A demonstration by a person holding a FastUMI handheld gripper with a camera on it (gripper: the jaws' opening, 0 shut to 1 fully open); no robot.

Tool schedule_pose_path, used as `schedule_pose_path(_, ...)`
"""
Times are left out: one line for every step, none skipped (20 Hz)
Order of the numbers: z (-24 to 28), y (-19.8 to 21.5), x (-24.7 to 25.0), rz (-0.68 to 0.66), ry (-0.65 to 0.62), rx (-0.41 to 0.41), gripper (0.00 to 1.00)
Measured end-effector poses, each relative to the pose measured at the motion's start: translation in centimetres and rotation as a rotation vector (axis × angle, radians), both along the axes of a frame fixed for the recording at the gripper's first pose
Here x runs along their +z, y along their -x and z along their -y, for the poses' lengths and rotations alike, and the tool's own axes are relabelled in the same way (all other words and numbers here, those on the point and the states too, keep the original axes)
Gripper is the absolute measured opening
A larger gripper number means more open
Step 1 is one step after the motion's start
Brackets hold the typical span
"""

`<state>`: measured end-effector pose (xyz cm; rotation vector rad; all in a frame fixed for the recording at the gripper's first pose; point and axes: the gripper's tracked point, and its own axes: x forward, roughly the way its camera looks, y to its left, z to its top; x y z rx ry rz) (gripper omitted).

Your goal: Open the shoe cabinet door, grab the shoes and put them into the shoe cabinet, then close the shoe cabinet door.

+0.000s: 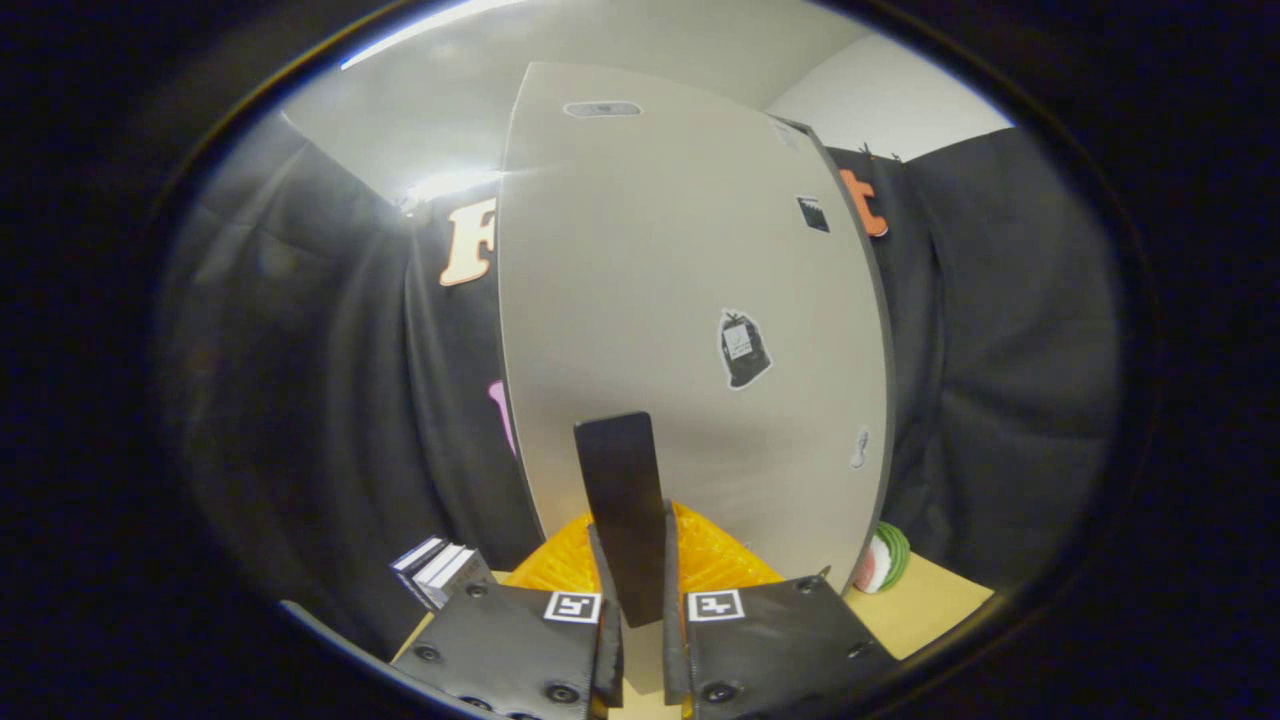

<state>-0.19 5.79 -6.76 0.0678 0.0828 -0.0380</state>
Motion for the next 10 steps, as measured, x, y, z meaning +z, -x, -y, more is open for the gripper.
schedule_pose_path(0.4, 0.5, 0.1, -0.001, -0.003, -0.001, 0.17)
schedule_pose_path(0.8, 1.0, 0.1, -0.003, -0.002, -0.001, 0.17)
schedule_pose_path(1.2, 1.4, 0.2, -0.004, -0.002, 0.001, 0.17)
schedule_pose_path(1.6, 1.9, 0.3, -0.004, -0.003, 0.008, 0.17)
schedule_pose_path(1.9, 2.3, 0.4, -0.007, -0.004, 0.016, 0.17)
schedule_pose_path(2.3, 2.7, 0.5, -0.009, -0.003, 0.027, 0.17)
schedule_pose_path(3.1, 3.5, 0.7, -0.009, -0.004, 0.037, 0.17)
schedule_pose_path(3.7, 4.1, 0.9, -0.010, -0.005, 0.048, 0.17)
schedule_pose_path(4.4, 4.7, 1.2, -0.007, -0.010, 0.056, 0.17)
schedule_pose_path(5.2, 5.3, 1.3, -0.005, -0.013, 0.062, 0.17)
